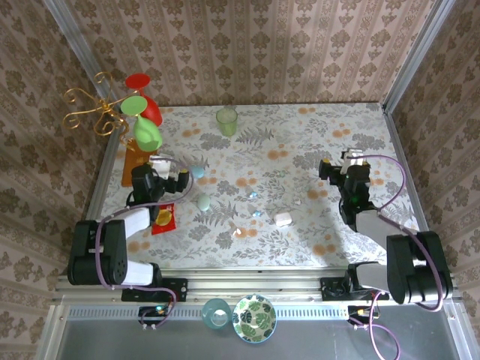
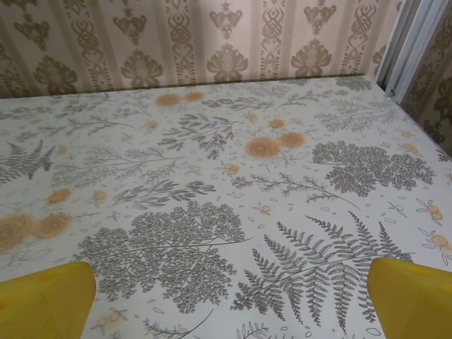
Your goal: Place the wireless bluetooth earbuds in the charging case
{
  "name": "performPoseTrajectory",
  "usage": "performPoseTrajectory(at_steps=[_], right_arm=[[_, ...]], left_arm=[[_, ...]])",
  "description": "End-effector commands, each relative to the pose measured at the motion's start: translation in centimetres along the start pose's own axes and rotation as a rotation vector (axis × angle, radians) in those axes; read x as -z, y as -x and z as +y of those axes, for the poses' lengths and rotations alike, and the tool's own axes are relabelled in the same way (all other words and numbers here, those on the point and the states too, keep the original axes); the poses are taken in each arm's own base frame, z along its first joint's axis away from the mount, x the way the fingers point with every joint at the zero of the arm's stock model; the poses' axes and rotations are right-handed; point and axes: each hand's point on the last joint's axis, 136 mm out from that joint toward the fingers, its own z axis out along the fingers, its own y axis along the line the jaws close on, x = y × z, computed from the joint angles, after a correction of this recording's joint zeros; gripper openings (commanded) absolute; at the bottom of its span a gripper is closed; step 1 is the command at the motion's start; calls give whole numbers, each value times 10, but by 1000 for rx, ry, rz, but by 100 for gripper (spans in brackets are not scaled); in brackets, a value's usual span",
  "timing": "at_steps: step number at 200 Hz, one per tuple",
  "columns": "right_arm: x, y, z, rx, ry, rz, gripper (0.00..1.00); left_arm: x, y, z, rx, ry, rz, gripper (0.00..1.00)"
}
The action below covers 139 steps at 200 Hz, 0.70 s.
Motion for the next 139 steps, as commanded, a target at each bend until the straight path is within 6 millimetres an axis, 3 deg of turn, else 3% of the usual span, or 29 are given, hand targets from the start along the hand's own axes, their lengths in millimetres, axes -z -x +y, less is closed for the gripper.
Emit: performPoseTrajectory(at_steps=[1, 37, 62, 98, 139], right_arm=[[10, 9, 17, -20, 66, 30, 100], [31, 19, 39, -91, 140, 56, 100], [50, 14, 52, -190, 174, 109, 100], [80, -10, 72, -345, 216, 234, 100], [105, -57, 104, -517, 328, 416, 100]], left_arm=[[5, -13, -26, -81, -105, 90, 100], [12, -26, -54, -222, -157, 148, 100], [13, -28, -71, -290, -194, 159, 100], [18, -26, -96, -391, -244, 170, 100], [27, -15, -115, -445, -276, 157, 100]])
